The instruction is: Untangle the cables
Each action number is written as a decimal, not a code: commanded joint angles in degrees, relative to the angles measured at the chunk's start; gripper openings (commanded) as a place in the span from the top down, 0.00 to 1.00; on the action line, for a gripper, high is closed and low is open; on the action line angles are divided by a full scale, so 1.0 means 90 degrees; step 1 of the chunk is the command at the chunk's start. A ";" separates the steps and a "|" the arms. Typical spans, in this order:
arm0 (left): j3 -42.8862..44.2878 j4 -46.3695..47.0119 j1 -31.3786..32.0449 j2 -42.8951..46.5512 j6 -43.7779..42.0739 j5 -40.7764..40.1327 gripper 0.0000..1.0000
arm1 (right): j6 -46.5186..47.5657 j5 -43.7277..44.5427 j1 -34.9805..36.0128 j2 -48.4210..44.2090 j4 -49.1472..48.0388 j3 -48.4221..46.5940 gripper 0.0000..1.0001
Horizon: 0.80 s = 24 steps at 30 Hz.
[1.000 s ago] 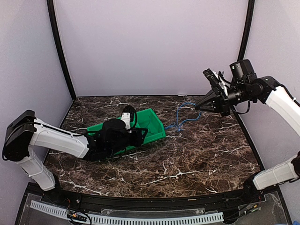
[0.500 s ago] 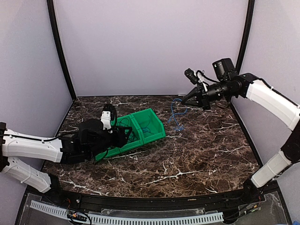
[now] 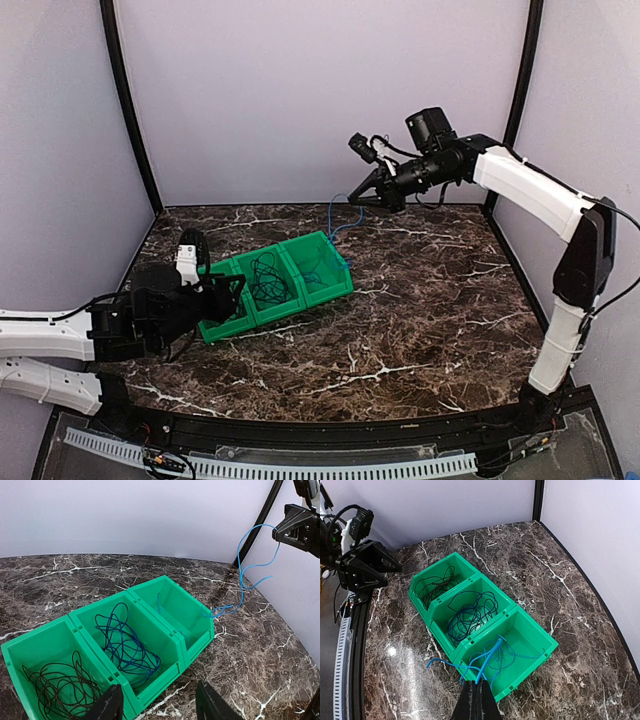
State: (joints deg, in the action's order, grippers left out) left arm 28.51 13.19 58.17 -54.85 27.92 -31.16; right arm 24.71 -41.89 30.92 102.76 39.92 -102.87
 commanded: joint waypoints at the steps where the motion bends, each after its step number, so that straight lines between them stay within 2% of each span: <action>1: -0.0262 -0.0367 0.0021 0.0519 0.0129 -0.0272 0.49 | -0.0057 0.0153 0.0173 0.0501 0.0225 -0.0671 1.00; 12: -0.0642 -0.0457 0.0011 0.1153 0.0286 -0.0516 0.45 | -0.0119 0.0392 0.0384 0.1680 0.0317 -0.1608 1.00; 19: -0.0580 -0.0684 0.0011 0.1121 0.0371 -0.0524 0.44 | -0.0388 0.1487 0.0573 0.2578 0.0041 -0.1860 1.00; 24: -0.0585 -0.0836 0.0012 0.1236 0.0413 -0.0583 0.44 | -0.0311 0.2223 0.0786 0.3191 0.0259 -0.2151 1.00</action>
State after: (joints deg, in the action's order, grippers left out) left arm 23.49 7.57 58.17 -45.10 30.79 -35.18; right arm 22.50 -28.73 36.07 128.55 42.11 -119.11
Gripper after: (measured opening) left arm 0.562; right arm 0.012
